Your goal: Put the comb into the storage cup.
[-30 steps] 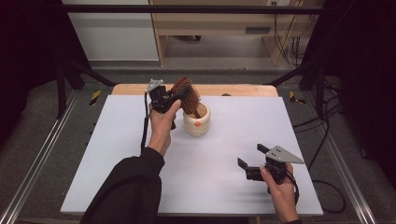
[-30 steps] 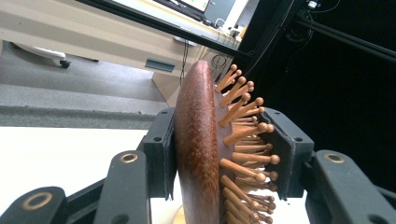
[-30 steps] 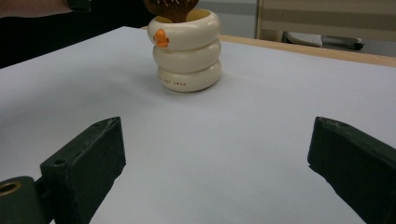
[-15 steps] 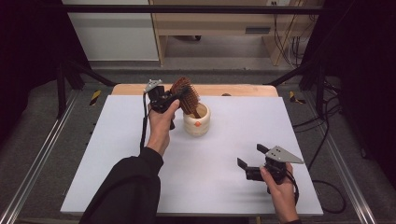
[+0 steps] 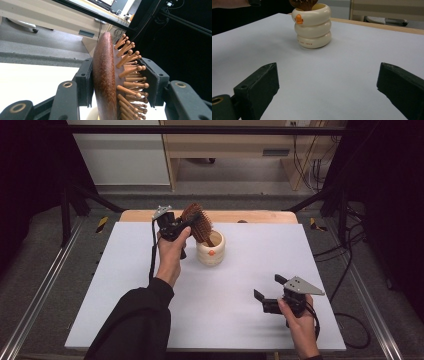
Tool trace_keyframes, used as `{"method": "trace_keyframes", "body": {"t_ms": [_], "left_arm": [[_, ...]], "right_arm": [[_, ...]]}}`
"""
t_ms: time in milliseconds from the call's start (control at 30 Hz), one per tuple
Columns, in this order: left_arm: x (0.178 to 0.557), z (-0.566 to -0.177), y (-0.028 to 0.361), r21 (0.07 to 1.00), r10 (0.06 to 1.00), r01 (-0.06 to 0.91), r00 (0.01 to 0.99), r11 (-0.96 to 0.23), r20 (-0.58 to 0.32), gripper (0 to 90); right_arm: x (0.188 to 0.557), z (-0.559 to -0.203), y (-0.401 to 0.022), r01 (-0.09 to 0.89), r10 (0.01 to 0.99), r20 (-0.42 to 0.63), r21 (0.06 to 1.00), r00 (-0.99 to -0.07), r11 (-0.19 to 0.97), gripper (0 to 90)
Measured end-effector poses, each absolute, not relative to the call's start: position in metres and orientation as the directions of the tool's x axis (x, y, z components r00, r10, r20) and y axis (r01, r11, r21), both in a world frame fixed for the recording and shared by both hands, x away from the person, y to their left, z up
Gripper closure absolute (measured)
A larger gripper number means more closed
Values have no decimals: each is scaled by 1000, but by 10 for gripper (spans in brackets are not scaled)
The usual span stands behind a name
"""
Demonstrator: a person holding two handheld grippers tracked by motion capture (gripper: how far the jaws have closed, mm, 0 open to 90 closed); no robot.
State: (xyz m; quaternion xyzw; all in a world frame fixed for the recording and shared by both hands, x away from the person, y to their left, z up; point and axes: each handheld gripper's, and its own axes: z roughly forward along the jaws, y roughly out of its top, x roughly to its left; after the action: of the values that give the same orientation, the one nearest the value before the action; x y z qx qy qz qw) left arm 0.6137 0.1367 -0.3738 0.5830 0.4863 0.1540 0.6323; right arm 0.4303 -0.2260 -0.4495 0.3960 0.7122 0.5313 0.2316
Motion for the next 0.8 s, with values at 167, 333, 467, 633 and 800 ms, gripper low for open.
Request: {"method": "trace_keyframes", "body": {"t_ms": [167,333,467,633,800], "left_arm": [[614,-374,137,886,764,374,475,275,-437,481],[614,-375,137,884,766,375,467,279,-441,474],[614,-375,137,884,766,375,467,280,-441,472],[614,-375,137,885,770,374,464,277,-437,466],[614,-375,137,886,773,373,462,276,-435,459]], "right_arm": [[430,-450,-226,319,810,91,940,-580,123,45],[430,-450,-226,320,808,91,939,-582,124,45],[430,-450,-225,319,808,91,939,-582,125,45],[430,-450,-225,320,808,91,939,-582,125,45],[431,-450,-225,320,808,89,939,-583,128,45]]}}
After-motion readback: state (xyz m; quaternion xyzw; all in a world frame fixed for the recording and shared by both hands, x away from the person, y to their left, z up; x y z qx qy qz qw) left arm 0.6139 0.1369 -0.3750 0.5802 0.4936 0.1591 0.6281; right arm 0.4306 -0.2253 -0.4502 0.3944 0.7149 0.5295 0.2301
